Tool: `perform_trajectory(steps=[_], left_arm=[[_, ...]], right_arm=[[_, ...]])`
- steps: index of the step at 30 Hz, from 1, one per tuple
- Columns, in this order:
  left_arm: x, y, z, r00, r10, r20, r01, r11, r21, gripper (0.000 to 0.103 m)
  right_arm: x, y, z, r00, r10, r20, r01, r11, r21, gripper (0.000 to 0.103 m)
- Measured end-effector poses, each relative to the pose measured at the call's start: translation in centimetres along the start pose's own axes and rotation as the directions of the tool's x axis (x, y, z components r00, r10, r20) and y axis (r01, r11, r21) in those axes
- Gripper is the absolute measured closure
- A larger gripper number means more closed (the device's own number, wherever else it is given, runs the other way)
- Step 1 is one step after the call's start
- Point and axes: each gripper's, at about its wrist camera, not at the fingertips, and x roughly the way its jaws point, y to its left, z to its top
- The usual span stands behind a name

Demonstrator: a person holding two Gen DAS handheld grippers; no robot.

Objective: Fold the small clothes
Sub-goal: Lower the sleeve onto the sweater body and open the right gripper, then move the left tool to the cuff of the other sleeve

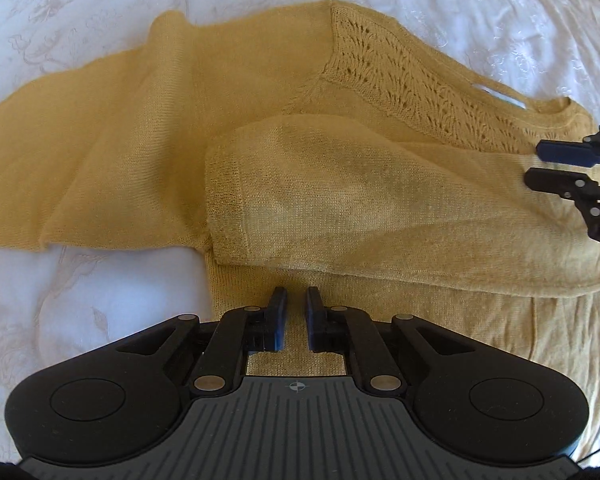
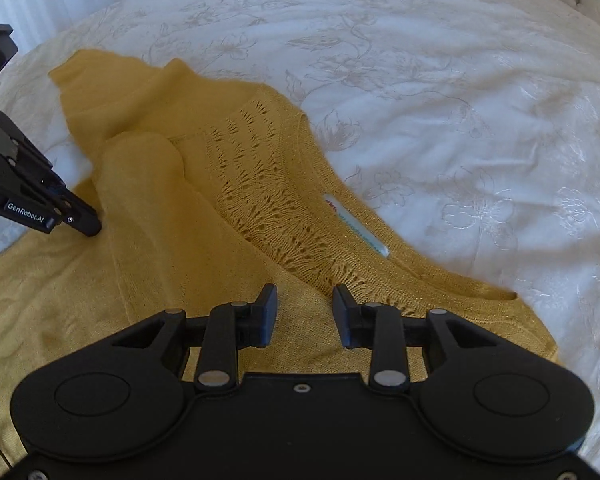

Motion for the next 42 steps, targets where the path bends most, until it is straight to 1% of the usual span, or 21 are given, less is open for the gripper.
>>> perform_trajectory(steps=[2,5,6,7,8,10,13,15,17,18,19,21,23,24,25,26,31,33,37,40,42], left_arm=[[0.2,0.2,0.0,1.0,0.001,0.0,-0.001,1.0,0.0,0.093],[0.2,0.1,-0.2,1.0,0.004,0.005,-0.004,1.0,0.001,0.093],[0.2,0.2,-0.3,1.0,0.003,0.005,-0.003,1.0,0.0,0.093],[0.3,0.3,-0.3,1.0,0.001,0.006,-0.001,1.0,-0.001,0.093],[0.4,0.3,-0.3,1.0,-0.001,0.006,0.001,1.0,-0.003,0.093],[0.5,0.4,-0.4,1.0,-0.005,0.005,0.005,1.0,-0.007,0.093],[0.7,0.7,-0.6,1.0,-0.009,0.007,0.009,1.0,-0.014,0.093],[0.8,0.8,-0.6,1.0,-0.006,0.007,0.006,1.0,-0.015,0.093],[0.6,0.8,-0.5,1.0,-0.003,0.007,0.003,1.0,-0.016,0.093],[0.4,0.8,-0.5,1.0,-0.003,0.006,0.003,1.0,-0.019,0.093],[0.3,0.8,-0.4,1.0,-0.003,0.005,0.003,1.0,-0.024,0.092],[-0.2,1.0,-0.4,1.0,-0.004,0.006,0.004,0.999,-0.035,0.092],[-0.4,1.1,-0.5,1.0,-0.008,0.002,0.008,0.999,-0.037,0.085],[-0.5,1.2,-0.8,1.0,-0.007,-0.002,0.007,0.999,-0.037,0.084],[-0.5,1.2,-1.1,1.0,-0.005,-0.006,0.005,0.999,-0.036,0.084],[-0.5,1.3,-1.4,1.0,-0.004,-0.008,0.004,0.999,-0.036,0.084],[-1.5,2.3,-3.0,1.0,-0.001,-0.009,0.0,0.997,-0.078,0.083],[-2.1,3.1,-3.8,1.0,0.006,-0.006,-0.007,0.995,-0.099,0.082],[-3.4,4.8,-5.4,0.999,0.034,-0.005,-0.034,0.99,-0.135,0.081],[-4.3,6.7,-6.7,0.999,0.052,-0.005,-0.052,0.983,-0.178,0.081],[-4.7,7.8,-7.4,0.998,0.061,-0.001,-0.06,0.975,-0.212,0.081]], right_arm=[[0.3,0.0,0.0,1.0,0.009,-0.012,-0.009,0.999,-0.035,0.06],[0.8,-0.2,0.3,0.999,0.036,-0.03,-0.038,0.998,-0.052,0.06],[0.9,-0.2,0.3,0.998,0.052,-0.04,-0.055,0.997,-0.055,0.068],[1.0,-0.3,0.3,0.996,0.077,-0.049,-0.079,0.995,-0.057,0.09],[1.0,-0.3,0.4,0.995,0.087,-0.049,-0.089,0.995,-0.053,0.095],[0.8,-0.5,0.6,0.997,0.069,-0.036,-0.07,0.997,-0.039,0.095],[0.7,-1.4,0.8,1.0,0.0,-0.003,0.001,0.999,0.047,0.096],[1.0,-2.1,0.9,0.999,-0.037,-0.001,0.037,0.993,0.113,0.096],[1.3,-2.6,0.9,0.998,-0.054,-0.01,0.055,0.985,0.165,0.096],[1.2,-2.8,0.9,0.998,-0.062,-0.008,0.062,0.981,0.186,0.094],[1.0,-2.8,0.9,0.997,-0.072,0.001,0.071,0.975,0.21,0.084],[0.1,-2.7,1.0,0.997,-0.061,0.037,0.05,0.966,0.255,0.082],[-0.7,-2.0,1.2,0.996,-0.038,0.077,0.016,0.963,0.267,0.076],[-0.9,-1.3,1.5,0.996,-0.02,0.093,-0.004,0.967,0.254,0.063],[-0.9,-0.6,1.8,0.995,-0.005,0.101,-0.019,0.972,0.235,0.053],[-0.9,0.1,2.1,0.995,0.013,0.103,-0.035,0.976,0.215,0.051],[1.1,4.0,4.0,0.996,0.052,0.074,-0.059,0.993,0.098,0.051],[2.4,5.2,4.8,0.997,0.057,0.048,-0.06,0.995,0.08,0.051],[4.9,7.5,5.9,1.0,0.017,0.022,-0.018,0.999,0.03,0.05],[5.0,8.6,6.8,0.999,-0.018,0.046,0.018,1.0,0.012,0.051],[3.9,9.3,7.2,0.994,-0.029,0.106,0.028,1.0,0.012,0.051]])
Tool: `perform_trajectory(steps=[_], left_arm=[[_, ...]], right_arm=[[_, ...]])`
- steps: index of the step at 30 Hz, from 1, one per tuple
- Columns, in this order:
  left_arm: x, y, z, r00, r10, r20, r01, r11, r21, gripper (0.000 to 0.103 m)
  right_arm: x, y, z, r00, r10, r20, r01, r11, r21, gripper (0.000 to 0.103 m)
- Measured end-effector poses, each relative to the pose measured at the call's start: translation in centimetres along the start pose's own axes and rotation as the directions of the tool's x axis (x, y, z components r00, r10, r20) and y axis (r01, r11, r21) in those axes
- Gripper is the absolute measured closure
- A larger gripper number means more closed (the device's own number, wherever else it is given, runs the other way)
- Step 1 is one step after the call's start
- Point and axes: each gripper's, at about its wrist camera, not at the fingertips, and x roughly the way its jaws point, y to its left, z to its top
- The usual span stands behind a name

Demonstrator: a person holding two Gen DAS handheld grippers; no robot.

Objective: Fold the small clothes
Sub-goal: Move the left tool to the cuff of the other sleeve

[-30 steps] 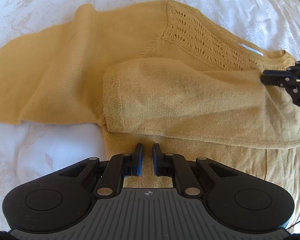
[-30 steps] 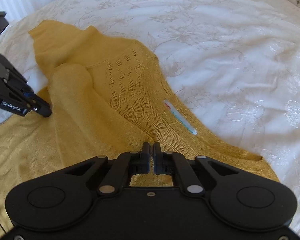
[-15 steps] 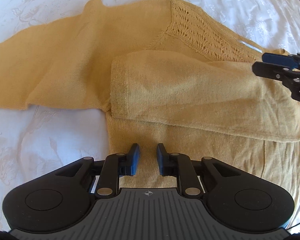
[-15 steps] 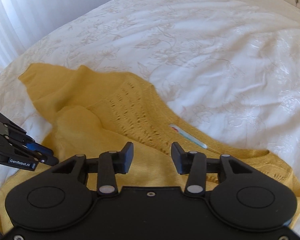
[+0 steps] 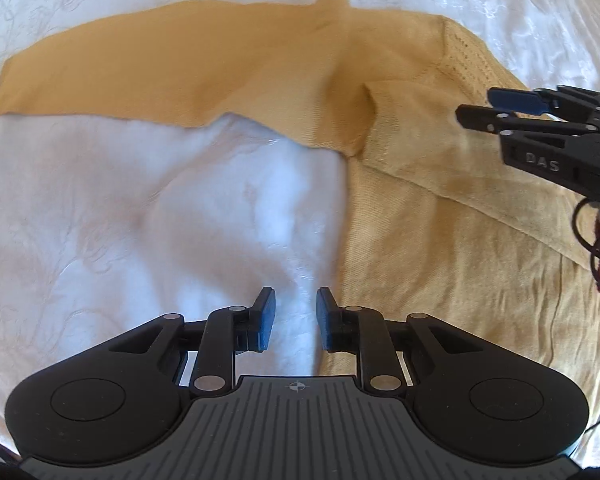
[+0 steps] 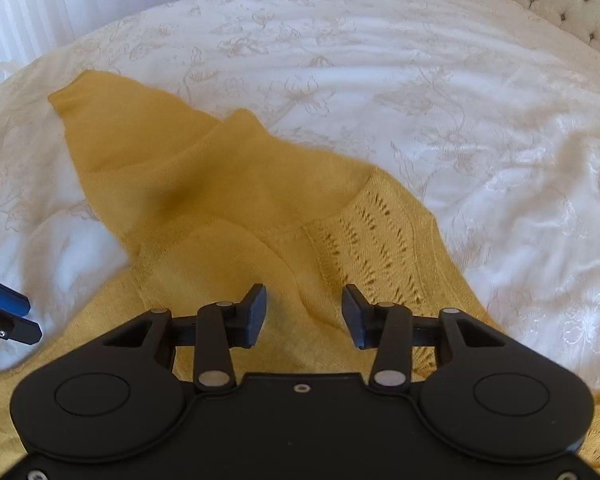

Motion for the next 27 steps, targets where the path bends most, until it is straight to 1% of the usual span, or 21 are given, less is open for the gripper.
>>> perform_trajectory(steps=[2,4,6,7,9,10,12,15,17,18,19,22,24,25,26,27], left_arm=[[-0.3,1.4,-0.3,1.0,0.008,0.006,-0.008,0.999,-0.031,0.081],[-0.4,2.5,-0.4,1.0,0.015,0.01,-0.014,0.998,-0.055,0.081],[-0.4,3.2,-0.2,1.0,0.018,0.013,-0.017,0.997,-0.071,0.081],[-0.4,3.6,-0.1,1.0,0.019,0.014,-0.018,0.997,-0.077,0.081],[-0.4,4.3,0.2,1.0,0.018,0.02,-0.017,0.996,-0.087,0.081],[-0.4,4.7,0.3,1.0,0.018,0.024,-0.016,0.996,-0.09,0.081],[-0.5,5.2,0.7,0.999,0.012,0.04,-0.008,0.996,-0.093,0.081],[-0.6,6.0,1.2,0.998,0.01,0.059,-0.005,0.996,-0.089,0.08],[-0.4,6.4,1.9,0.997,0.013,0.073,-0.006,0.996,-0.091,0.08],[-0.4,6.8,2.3,0.996,0.015,0.083,-0.007,0.995,-0.097,0.08],[-0.4,7.1,2.5,0.996,0.017,0.089,-0.007,0.995,-0.103,0.08],[-0.5,8.6,3.3,0.993,0.021,0.117,-0.006,0.992,-0.127,0.08],[-0.4,9.7,3.9,0.99,0.027,0.136,-0.006,0.989,-0.15,0.08],[-0.3,10.2,4.2,0.989,0.029,0.143,-0.006,0.987,-0.162,0.08],[-0.5,11.0,4.4,0.988,0.029,0.15,-0.003,0.985,-0.175,0.08],[-0.5,11.7,4.7,0.987,0.027,0.158,0.004,0.982,-0.189,0.08]], right_arm=[[-1.6,1.2,0.3,0.998,0.019,0.054,-0.017,0.999,-0.034,0.051],[-2.7,2.8,0.3,0.995,0.062,0.076,-0.056,0.995,-0.085,0.052],[-2.8,4.9,0.3,0.993,0.106,0.056,-0.096,0.983,-0.158,0.056],[-2.6,5.8,0.2,0.993,0.114,0.043,-0.104,0.977,-0.189,0.058],[-1.7,7.6,-0.3,0.993,0.121,0.006,-0.116,0.963,-0.242,0.058],[-1.3,8.1,-0.5,0.993,0.117,-0.009,-0.115,0.961,-0.252,0.059],[0.1,9.0,-0.7,0.996,0.077,-0.05,-0.088,0.958,-0.273,0.059],[1.3,9.3,-1.0,0.997,0.024,-0.078,-0.044,0.961,-0.271,0.06],[1.6,9.0,-0.9,0.997,0.007,-0.083,-0.028,0.967,-0.253,0.067],[1.6,8.9,-0.7,0.997,0.002,-0.084,-0.022,0.97,-0.241,0.086],[1.5,8.8,-0.5,0.996,0.005,-0.087,-0.024,0.975,-0.22,0.094],[0.7,8.6,-0.1,0.995,0.057,-0.087,-0.071,0.984,-0.162,0.094],[0.1,9.1,-0.2,0.991,0.1,-0.092,-0.113,0.983,-0.146,0.094],[0.0,9.4,-0.3,0.989,0.107,-0.101,-0.122,0.981,-0.149,0.094],[0.1,9.8,-0.5,0.989,0.099,-0.111,-0.116,0.981,-0.156,0.092],[0.1,10.0,-0.6,0.99,0.086,-0.114,-0.103,0.982,-0.16,0.083]])
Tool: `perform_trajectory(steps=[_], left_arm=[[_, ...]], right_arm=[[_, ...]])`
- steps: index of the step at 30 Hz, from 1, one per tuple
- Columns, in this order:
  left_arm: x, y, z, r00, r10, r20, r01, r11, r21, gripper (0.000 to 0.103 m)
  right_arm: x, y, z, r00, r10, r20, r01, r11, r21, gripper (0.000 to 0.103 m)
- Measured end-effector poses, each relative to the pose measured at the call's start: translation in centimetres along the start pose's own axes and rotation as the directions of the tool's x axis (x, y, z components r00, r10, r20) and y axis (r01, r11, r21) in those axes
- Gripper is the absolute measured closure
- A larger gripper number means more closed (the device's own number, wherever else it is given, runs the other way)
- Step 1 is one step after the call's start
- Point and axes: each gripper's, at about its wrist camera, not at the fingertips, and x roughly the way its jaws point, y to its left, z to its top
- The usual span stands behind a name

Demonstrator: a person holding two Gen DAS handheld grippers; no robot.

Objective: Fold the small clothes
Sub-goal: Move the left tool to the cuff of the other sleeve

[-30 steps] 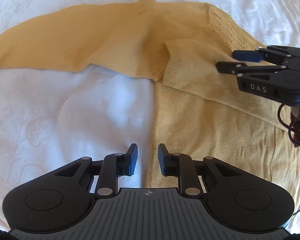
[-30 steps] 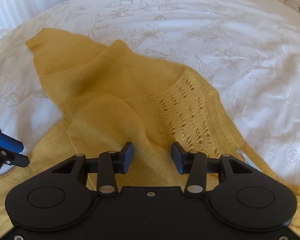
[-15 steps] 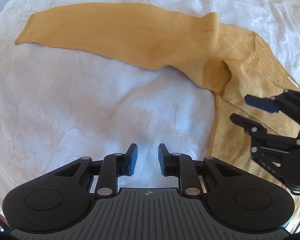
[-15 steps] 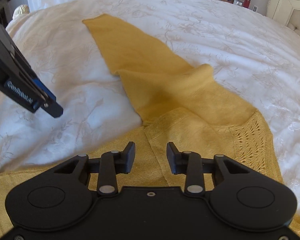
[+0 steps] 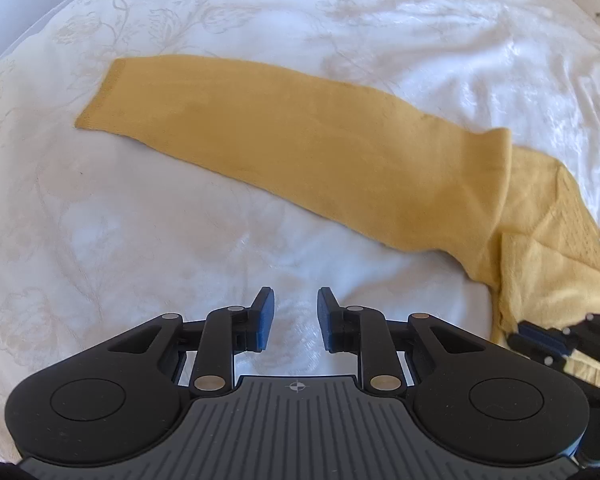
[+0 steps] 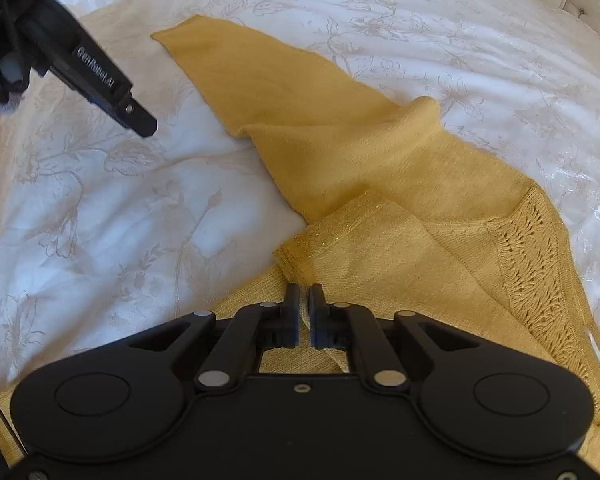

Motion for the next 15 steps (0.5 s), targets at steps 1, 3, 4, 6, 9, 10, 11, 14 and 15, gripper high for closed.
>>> perform_trajectory(steps=[1,3,4,6,9,10,11,14,15], left_arm=[[0.1,0.4,0.3,1.0,-0.005,0.006,0.006,1.0,-0.014,0.079],[0.4,1.8,1.2,0.999,-0.022,0.024,0.023,0.998,-0.058,0.079],[0.5,2.3,1.6,0.999,-0.027,0.033,0.03,0.997,-0.073,0.079],[0.5,4.1,2.3,0.997,-0.044,0.064,0.051,0.992,-0.115,0.079],[0.9,6.2,3.3,0.991,-0.073,0.112,0.094,0.978,-0.187,0.07],[1.0,7.2,3.7,0.988,-0.085,0.128,0.111,0.97,-0.216,0.064],[1.2,8.0,4.0,0.987,-0.087,0.137,0.118,0.963,-0.242,0.061],[1.5,10.4,5.1,0.988,-0.042,0.15,0.088,0.946,-0.311,0.06],[1.6,10.9,5.4,0.987,-0.031,0.155,0.081,0.942,-0.327,0.06]], right_arm=[[0.0,0.2,-0.1,1.0,-0.009,0.003,0.009,1.0,0.007,0.082],[-0.3,0.1,0.0,1.0,-0.006,0.013,0.005,0.999,0.047,0.068],[-0.6,0.1,0.1,1.0,-0.005,0.021,0.004,0.998,0.068,0.05],[-1.7,-0.2,0.2,0.998,0.016,0.054,-0.023,0.991,0.129,0.035],[-2.9,-0.6,0.3,0.997,0.019,0.074,-0.035,0.974,0.224,0.03],[-3.3,-0.7,0.2,0.997,0.018,0.078,-0.037,0.967,0.251,0.024],[-3.7,-1.0,0.1,0.996,0.02,0.085,-0.043,0.956,0.289,0.022],[-4.7,-1.7,-0.1,0.995,0.013,0.101,-0.052,0.918,0.394,0.02],[-5.0,-1.9,-0.2,0.995,0.008,0.104,-0.051,0.905,0.421,0.019]])
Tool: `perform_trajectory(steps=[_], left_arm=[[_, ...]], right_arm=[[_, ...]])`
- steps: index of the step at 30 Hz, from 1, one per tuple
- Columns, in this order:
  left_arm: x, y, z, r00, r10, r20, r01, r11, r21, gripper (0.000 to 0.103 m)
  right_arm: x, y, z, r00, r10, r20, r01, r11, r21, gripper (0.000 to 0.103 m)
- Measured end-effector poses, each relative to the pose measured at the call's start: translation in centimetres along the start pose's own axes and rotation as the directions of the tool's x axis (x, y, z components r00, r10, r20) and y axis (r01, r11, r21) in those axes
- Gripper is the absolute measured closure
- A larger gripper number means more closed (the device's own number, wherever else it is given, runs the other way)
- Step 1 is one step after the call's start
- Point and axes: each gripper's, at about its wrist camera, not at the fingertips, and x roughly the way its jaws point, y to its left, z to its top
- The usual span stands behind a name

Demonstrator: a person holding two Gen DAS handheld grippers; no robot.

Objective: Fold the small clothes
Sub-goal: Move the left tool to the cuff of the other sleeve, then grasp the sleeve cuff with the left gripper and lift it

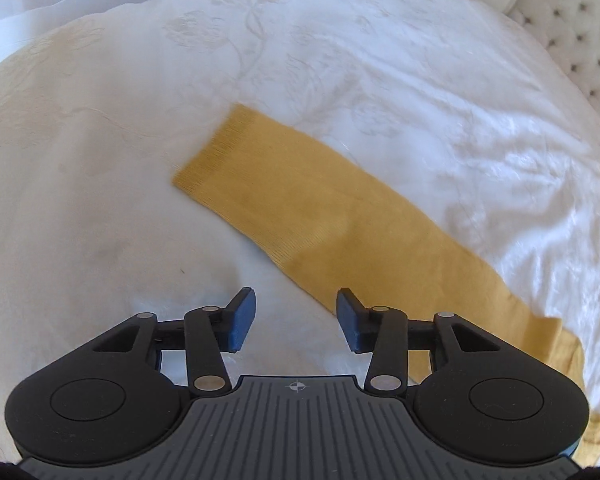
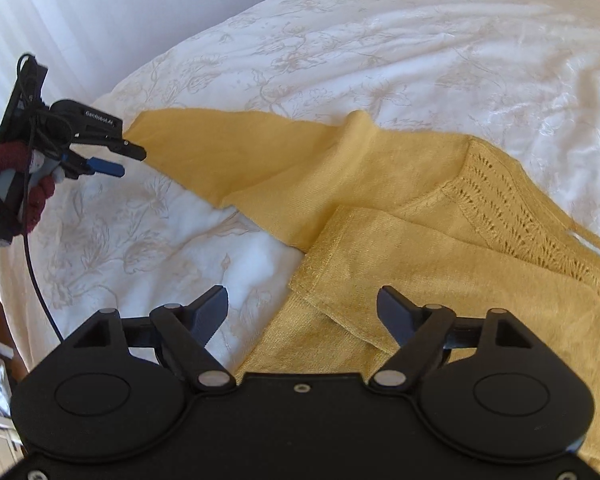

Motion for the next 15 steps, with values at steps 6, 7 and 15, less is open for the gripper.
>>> perform_trajectory(steps=[6,7,15], left_arm=[[2.3,1.9,3.1,0.999,-0.035,0.011,0.036,0.994,-0.102,0.059],[2.6,2.0,3.5,0.999,-0.039,0.015,0.04,0.993,-0.107,0.058],[4.0,2.9,3.9,0.994,-0.072,0.085,0.09,0.968,-0.232,0.074]], right_arm=[[-1.0,-1.2,-0.1,1.0,-0.019,0.008,0.018,0.993,0.117,0.014],[-1.1,-1.3,-0.1,1.0,-0.025,0.005,0.025,0.991,0.129,0.014],[-2.7,-2.8,-1.3,0.998,-0.061,0.003,0.058,0.969,0.24,0.013]])
